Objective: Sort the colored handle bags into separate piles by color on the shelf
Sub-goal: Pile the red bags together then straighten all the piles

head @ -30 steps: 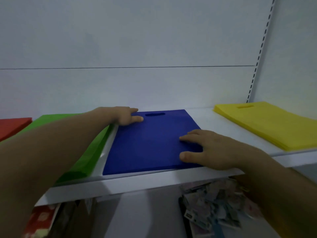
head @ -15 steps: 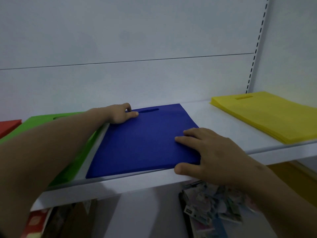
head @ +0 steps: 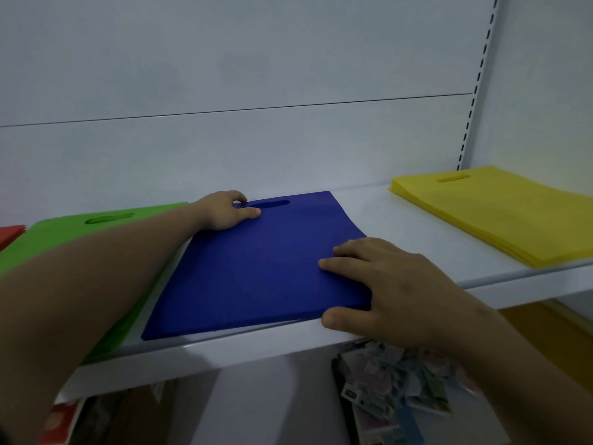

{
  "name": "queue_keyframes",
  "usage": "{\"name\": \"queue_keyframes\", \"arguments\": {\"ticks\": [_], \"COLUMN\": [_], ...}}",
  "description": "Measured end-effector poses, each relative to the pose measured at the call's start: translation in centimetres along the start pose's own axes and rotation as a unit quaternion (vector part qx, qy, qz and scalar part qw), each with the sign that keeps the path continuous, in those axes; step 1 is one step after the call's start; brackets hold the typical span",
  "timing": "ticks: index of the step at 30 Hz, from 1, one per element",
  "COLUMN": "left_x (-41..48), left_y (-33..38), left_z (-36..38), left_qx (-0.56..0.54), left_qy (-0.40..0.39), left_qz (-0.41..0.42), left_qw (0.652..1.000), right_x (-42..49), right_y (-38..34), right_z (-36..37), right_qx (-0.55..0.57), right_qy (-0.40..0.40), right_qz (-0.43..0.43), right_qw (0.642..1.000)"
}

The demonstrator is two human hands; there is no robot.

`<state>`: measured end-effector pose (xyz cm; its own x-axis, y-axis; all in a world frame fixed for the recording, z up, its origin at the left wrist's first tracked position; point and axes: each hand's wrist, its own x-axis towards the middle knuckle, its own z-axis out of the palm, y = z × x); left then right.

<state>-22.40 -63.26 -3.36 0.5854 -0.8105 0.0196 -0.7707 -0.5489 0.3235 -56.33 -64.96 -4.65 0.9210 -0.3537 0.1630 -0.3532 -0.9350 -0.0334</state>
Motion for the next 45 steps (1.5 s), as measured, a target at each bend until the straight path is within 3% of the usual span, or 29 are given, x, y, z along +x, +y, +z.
{"name": "queue_keyframes", "arguments": {"ticks": [9,17,28,34,45], "left_x": [0.0,-0.9,-4.8,-6.7,-7.9], "left_y": [-0.4,0.3,3.6,5.2,14.0], "left_z": [-0.1,-1.5,-2.6,-1.8,0.2], "left_qx": [-0.016,0.045,0.077,0.061,0.037], "left_qy": [0.023,-0.031,-0.035,-0.053,-0.013], "left_qz": [0.014,0.005,0.118,0.152,0.111], "left_qw": [0.999,0.998,0.989,0.985,0.993], "right_x": [0.3,0.1,0.1,1.7,1.9], "right_y": [-0.1,-0.1,-0.8,3.0,14.4], "right_z": [0.2,0.4,-2.7,-4.5,-6.0], "right_qx": [0.016,0.017,0.057,0.078,0.012], "right_qy": [-0.004,-0.003,-0.038,0.004,-0.001], "right_qz": [-0.001,0.009,0.061,0.125,0.091], "right_qw": [1.0,1.0,0.996,0.989,0.996]}}
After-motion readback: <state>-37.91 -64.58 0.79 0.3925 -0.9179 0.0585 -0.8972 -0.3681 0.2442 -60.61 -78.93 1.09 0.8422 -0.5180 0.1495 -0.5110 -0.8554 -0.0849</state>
